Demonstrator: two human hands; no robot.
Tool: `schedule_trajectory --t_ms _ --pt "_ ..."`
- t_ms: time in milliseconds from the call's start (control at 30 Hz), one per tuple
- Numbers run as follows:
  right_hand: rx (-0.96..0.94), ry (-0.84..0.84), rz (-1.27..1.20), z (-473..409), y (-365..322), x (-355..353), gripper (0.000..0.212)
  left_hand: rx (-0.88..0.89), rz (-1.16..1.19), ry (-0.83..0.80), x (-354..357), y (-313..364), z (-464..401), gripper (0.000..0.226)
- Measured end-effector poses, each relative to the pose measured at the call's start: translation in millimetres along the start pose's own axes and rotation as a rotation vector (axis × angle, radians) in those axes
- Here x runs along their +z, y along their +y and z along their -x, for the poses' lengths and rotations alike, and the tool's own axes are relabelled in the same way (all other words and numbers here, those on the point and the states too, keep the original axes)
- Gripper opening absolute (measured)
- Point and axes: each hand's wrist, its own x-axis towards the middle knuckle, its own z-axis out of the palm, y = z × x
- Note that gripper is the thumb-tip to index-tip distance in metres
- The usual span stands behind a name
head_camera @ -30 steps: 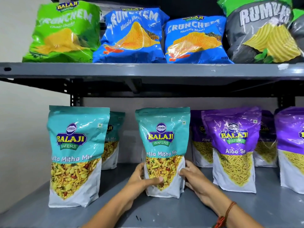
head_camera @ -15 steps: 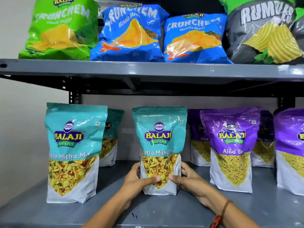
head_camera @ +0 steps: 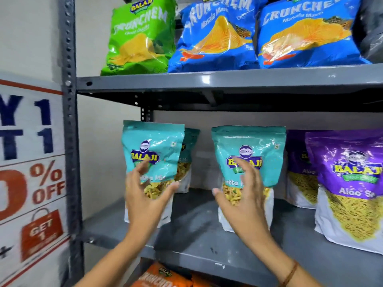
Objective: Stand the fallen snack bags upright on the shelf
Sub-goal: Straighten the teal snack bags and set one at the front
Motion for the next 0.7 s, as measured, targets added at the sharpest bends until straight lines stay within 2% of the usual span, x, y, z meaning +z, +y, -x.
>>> schedule_trajectory --t_ms 33,100,167,233,300,367,400,467,700 --pt "0.028 -0.106 -0.026 -0.8 -2.8 14.0 0.075 -0.054 -0.020 0.017 -13.1 -9.8 -8.3 0.088" --pt "0.141 -0.258 -0.090 0.7 -3.3 48.1 0.080 -0.174 -0.088 -0.049 -38.2 -36.8 -19.1 0.110" --pt "0.311 -0.419 -0.157 3.4 0.4 80.1 0.091 -0.304 -0.145 -0.169 -56.2 -71.0 -26.9 0.130" --pt "0.484 -0.547 -0.203 13.1 8.3 129.7 0.099 -0.437 -0.163 -0.408 -75.9 -112.6 -37.4 0.142" --pt "0.603 -0.619 -0.214 18.0 17.0 147.2 0.094 -0.559 -0.068 -0.636 -75.5 -123.6 -36.8 0.126" --pt "0.678 -0.659 -0.234 18.7 27.9 151.0 0.083 -0.559 -0.044 -0.742 -69.1 -123.4 -34.9 0.104" --pt "0.696 -0.675 -0.251 18.1 29.9 151.7 0.077 -0.548 -0.049 -0.752 -67.3 -126.6 -36.9 0.096" --pt "0.713 -0.664 -0.276 18.7 31.9 156.5 0.074 -0.522 -0.043 -0.763 -69.0 -139.5 -44.1 0.094" --pt "0.692 -0.639 -0.333 21.2 27.6 157.6 0.080 -0.508 0.014 -0.771 -72.8 -149.3 -49.9 0.085"
